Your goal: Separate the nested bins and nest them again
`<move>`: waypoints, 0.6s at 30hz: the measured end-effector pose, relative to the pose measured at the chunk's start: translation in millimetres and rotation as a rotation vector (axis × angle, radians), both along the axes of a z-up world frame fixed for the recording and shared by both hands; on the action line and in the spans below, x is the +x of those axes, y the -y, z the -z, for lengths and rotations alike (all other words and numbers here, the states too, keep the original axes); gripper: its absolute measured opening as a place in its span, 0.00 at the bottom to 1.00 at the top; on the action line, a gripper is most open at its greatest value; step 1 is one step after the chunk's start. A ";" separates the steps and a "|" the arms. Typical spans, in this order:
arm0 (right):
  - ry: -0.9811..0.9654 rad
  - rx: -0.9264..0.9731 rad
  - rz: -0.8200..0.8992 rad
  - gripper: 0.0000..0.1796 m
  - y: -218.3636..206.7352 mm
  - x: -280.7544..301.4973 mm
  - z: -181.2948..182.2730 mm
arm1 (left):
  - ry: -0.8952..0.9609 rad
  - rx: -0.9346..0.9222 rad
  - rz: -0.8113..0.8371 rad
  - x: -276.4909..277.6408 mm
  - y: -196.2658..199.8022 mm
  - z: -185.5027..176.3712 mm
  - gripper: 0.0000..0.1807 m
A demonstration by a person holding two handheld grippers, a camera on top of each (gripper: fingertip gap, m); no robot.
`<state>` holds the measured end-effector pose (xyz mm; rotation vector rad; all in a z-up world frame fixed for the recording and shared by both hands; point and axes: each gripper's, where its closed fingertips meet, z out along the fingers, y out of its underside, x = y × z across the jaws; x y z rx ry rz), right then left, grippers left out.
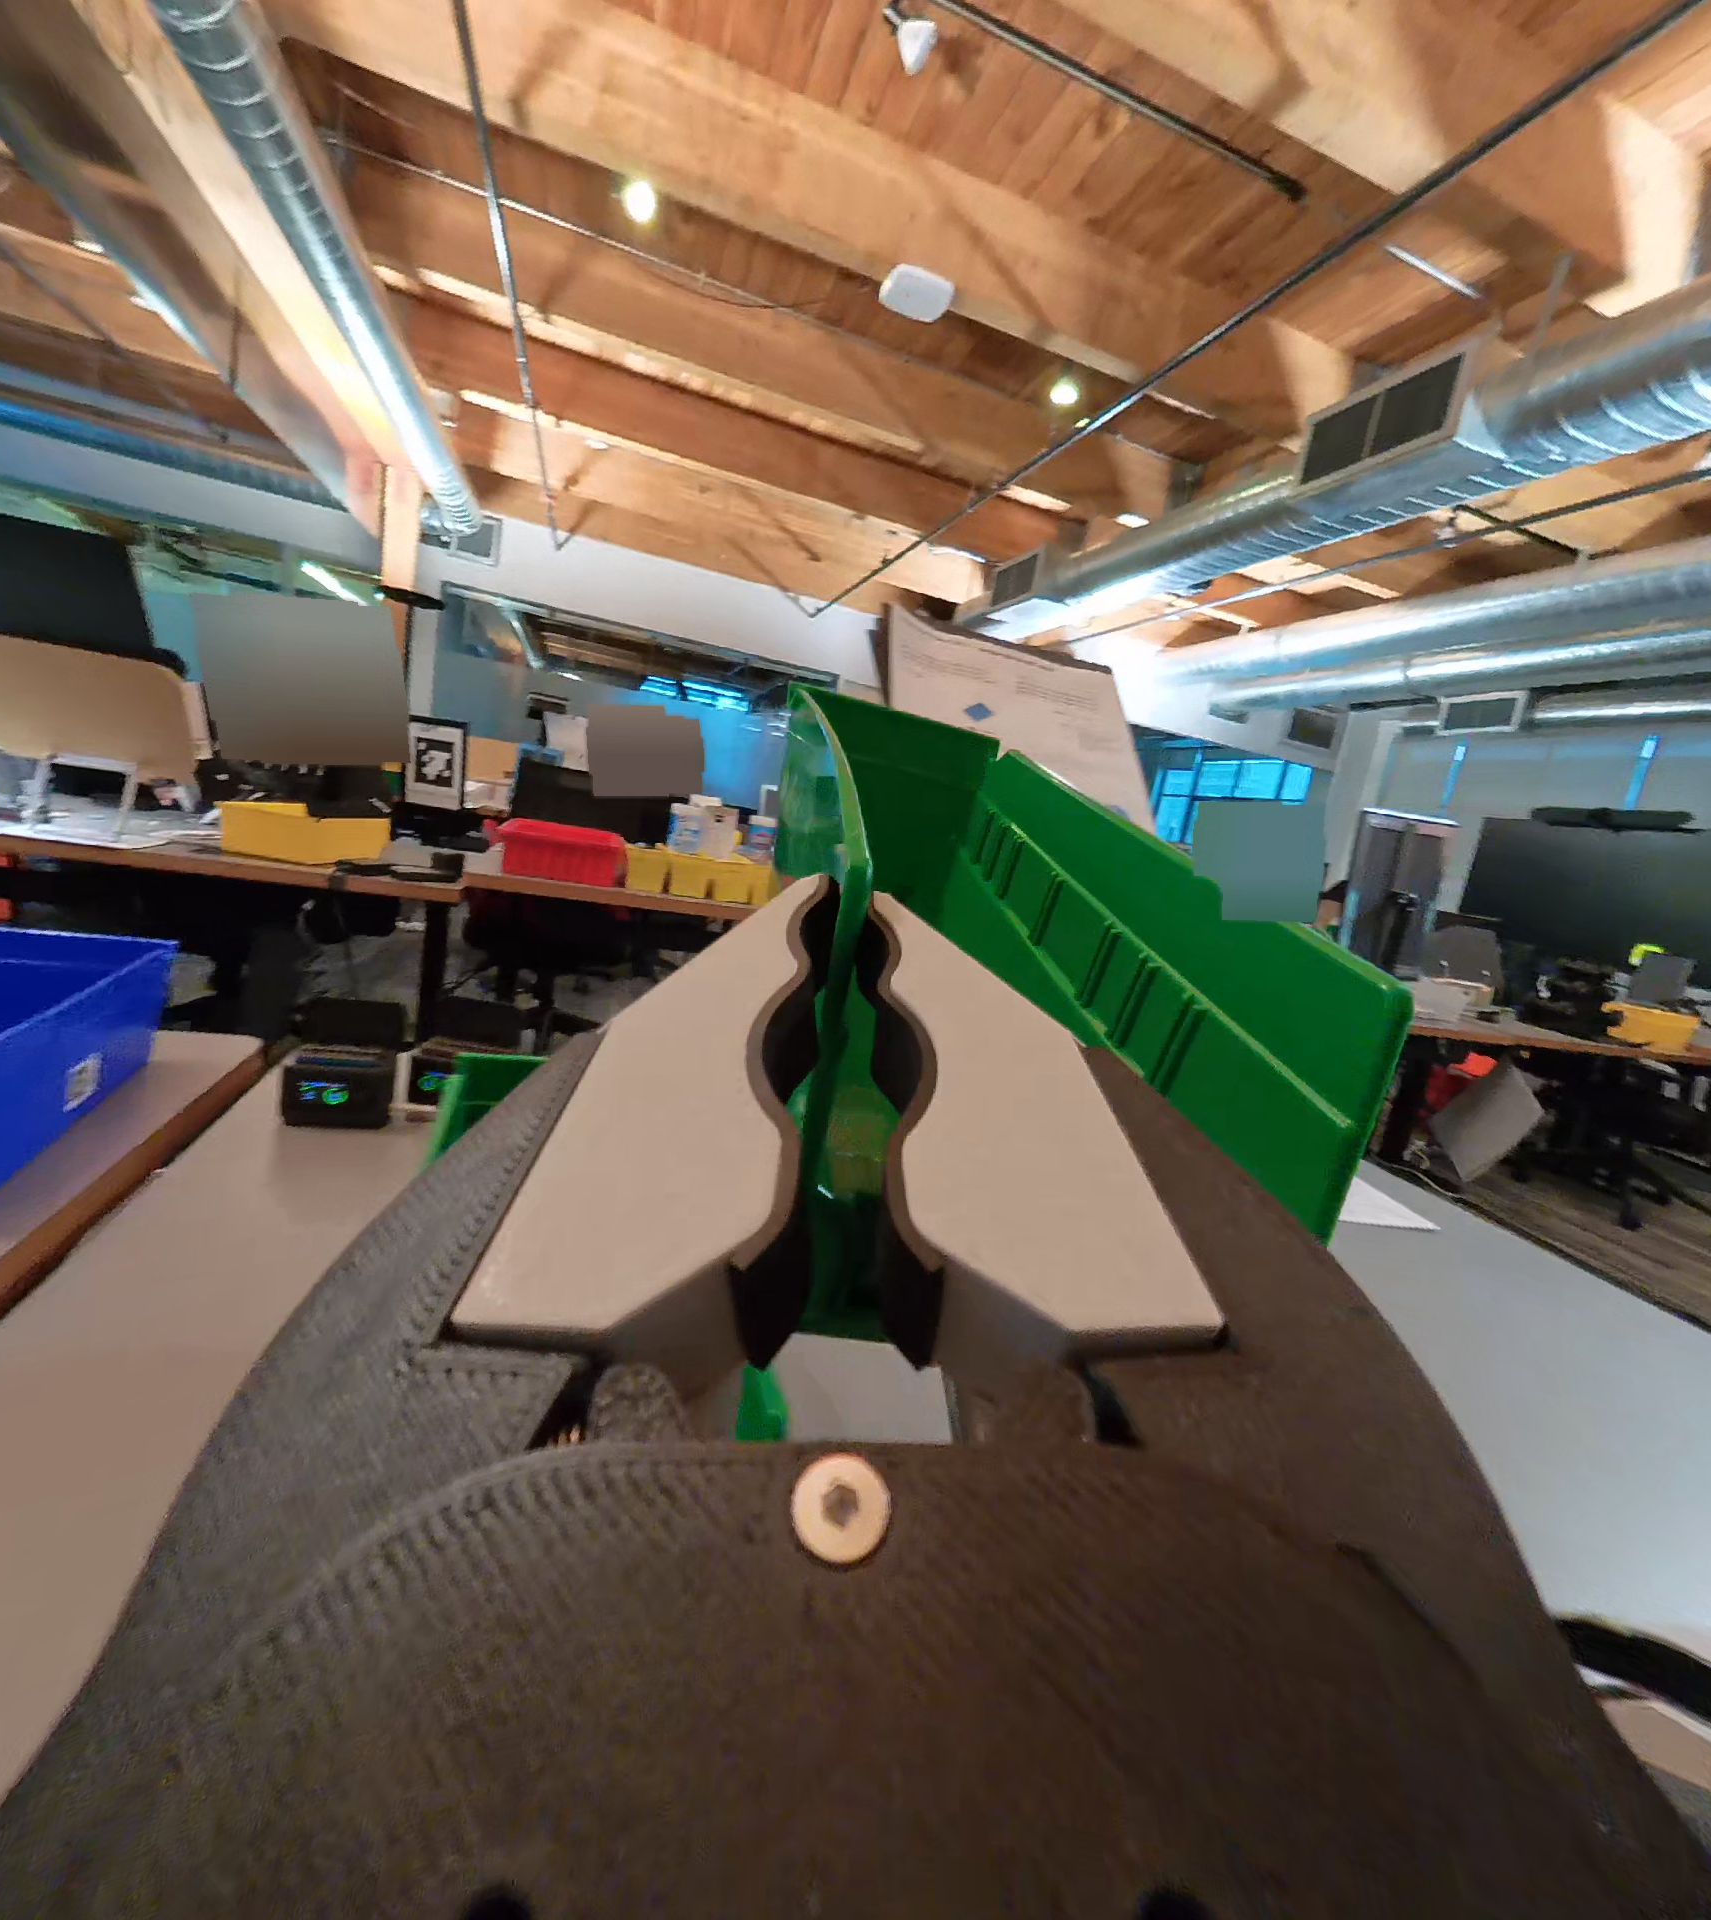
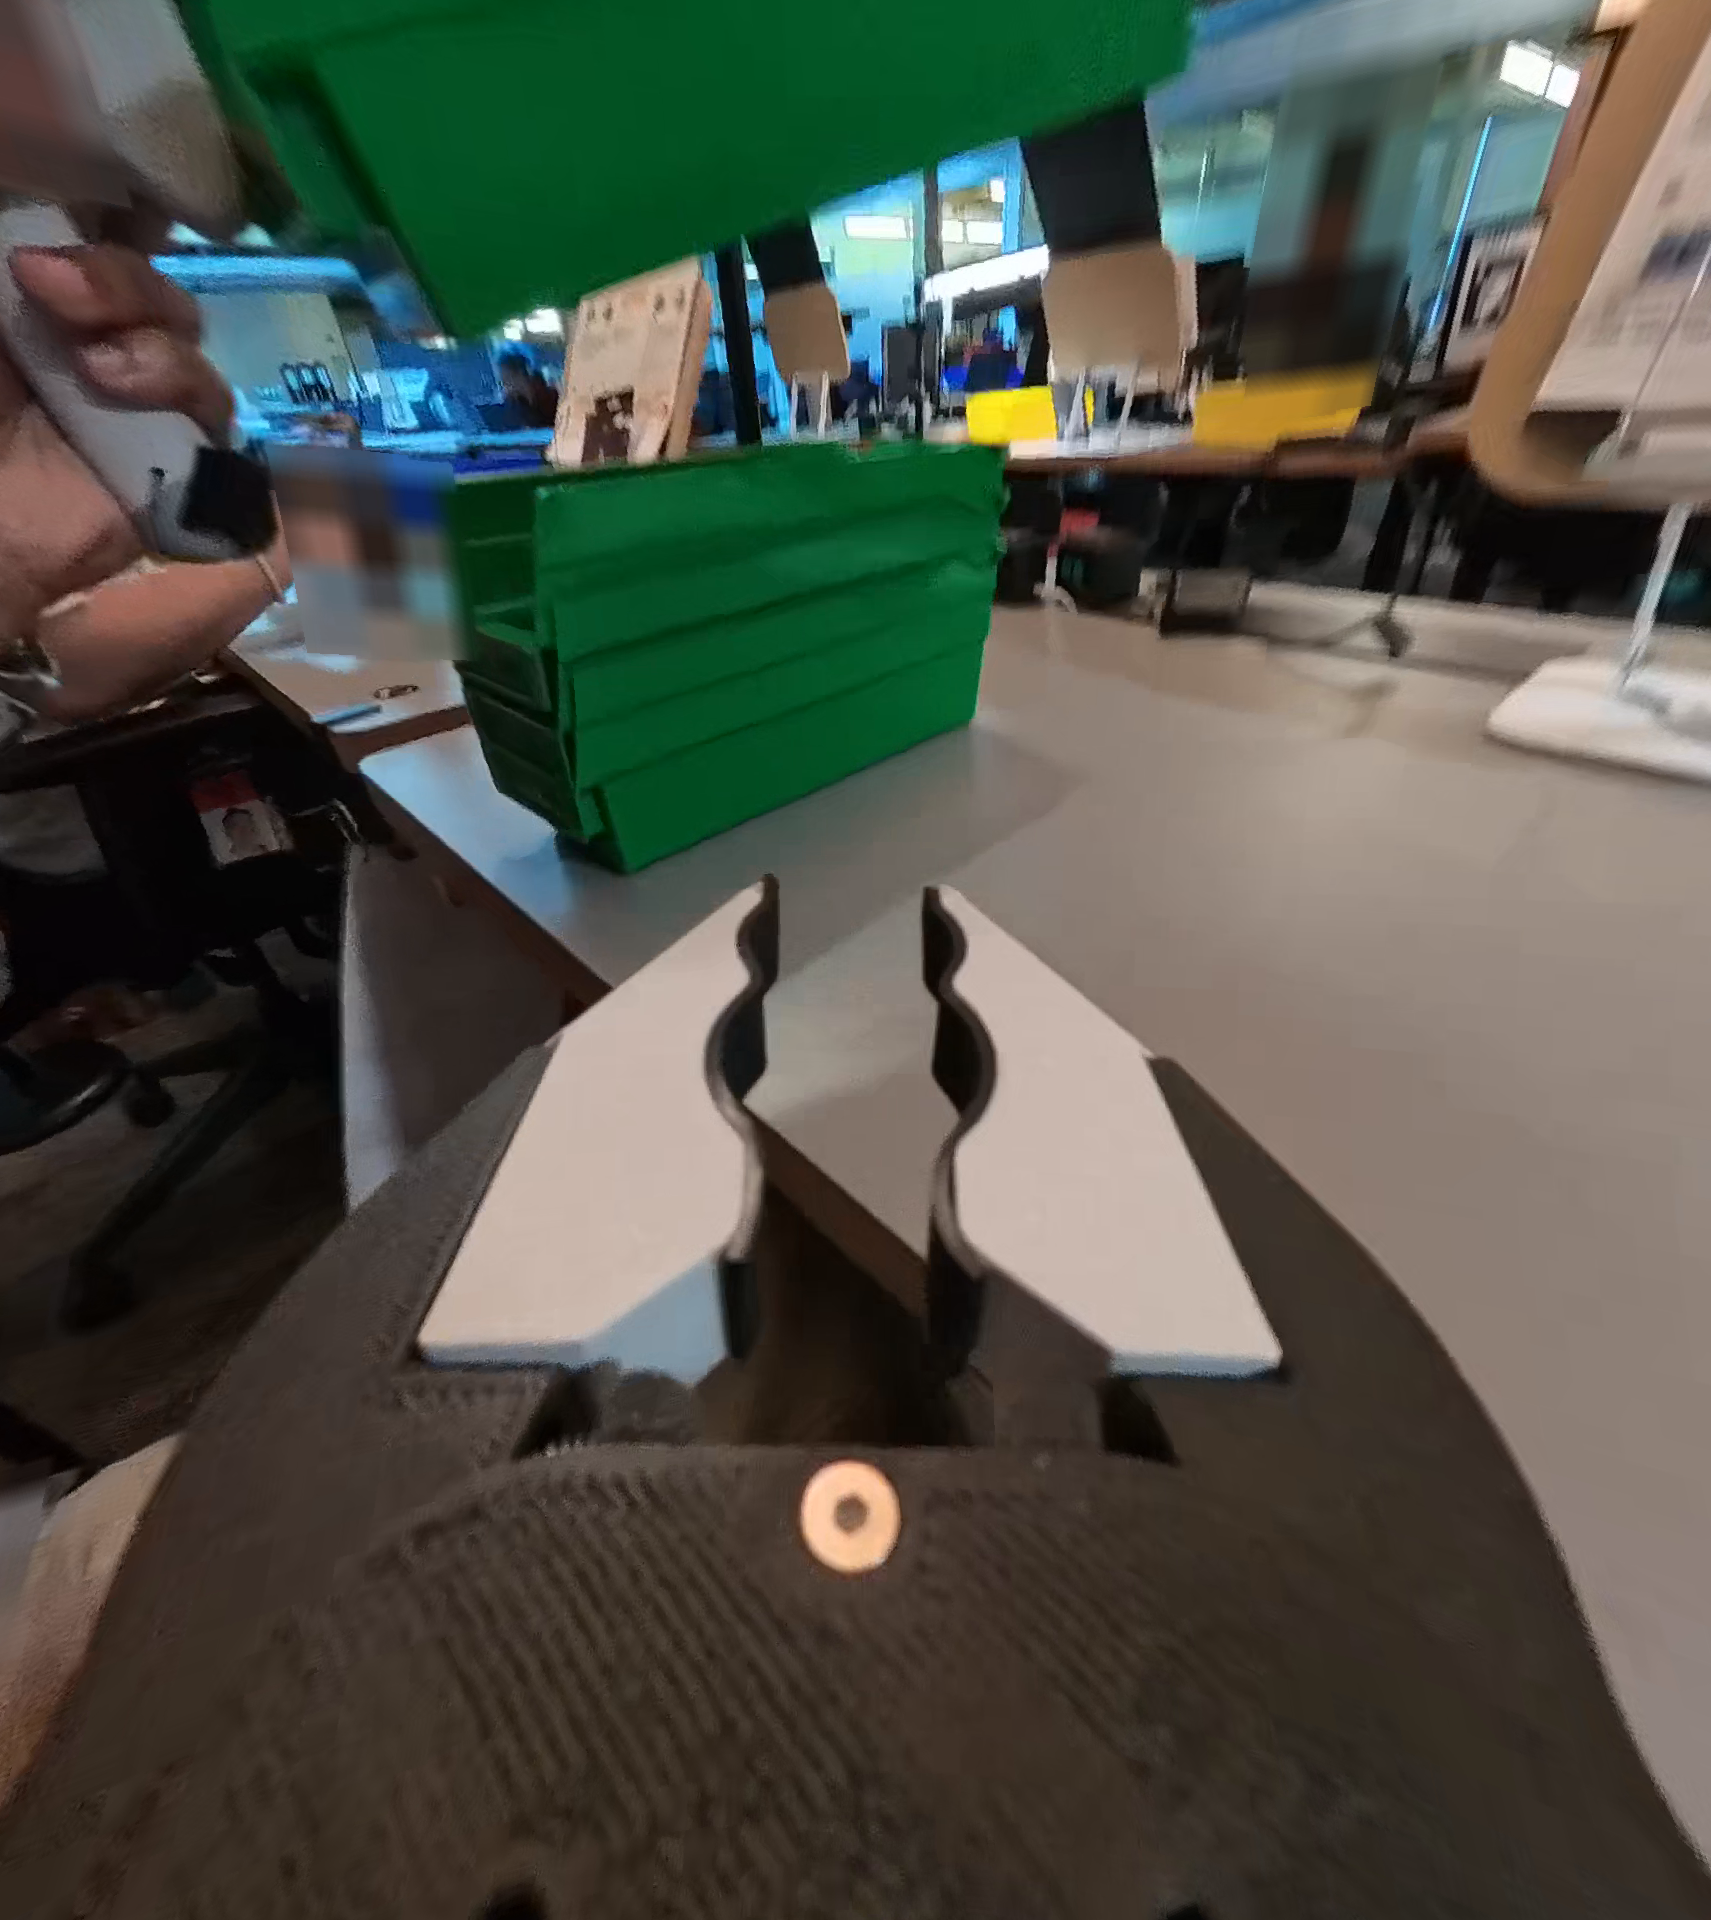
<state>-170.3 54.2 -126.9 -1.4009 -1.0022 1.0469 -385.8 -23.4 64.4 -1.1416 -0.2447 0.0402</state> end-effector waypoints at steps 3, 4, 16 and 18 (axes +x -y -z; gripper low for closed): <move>-0.127 0.055 -0.060 0.18 18.7 4.5 -27.0 | -0.008 -0.013 0.044 36.4 -14.2 4.5 0.00; -0.177 0.049 -0.078 0.19 23.9 7.6 -36.1 | -0.012 -0.021 0.060 49.3 -19.8 8.6 0.00; -0.315 -0.076 -0.052 0.30 16.6 35.3 -56.4 | -0.253 -0.160 0.142 176.7 -78.1 89.8 0.00; -0.295 -0.147 0.038 0.21 -1.4 43.2 -45.8 | -0.280 -0.173 0.150 189.4 -84.9 106.6 0.00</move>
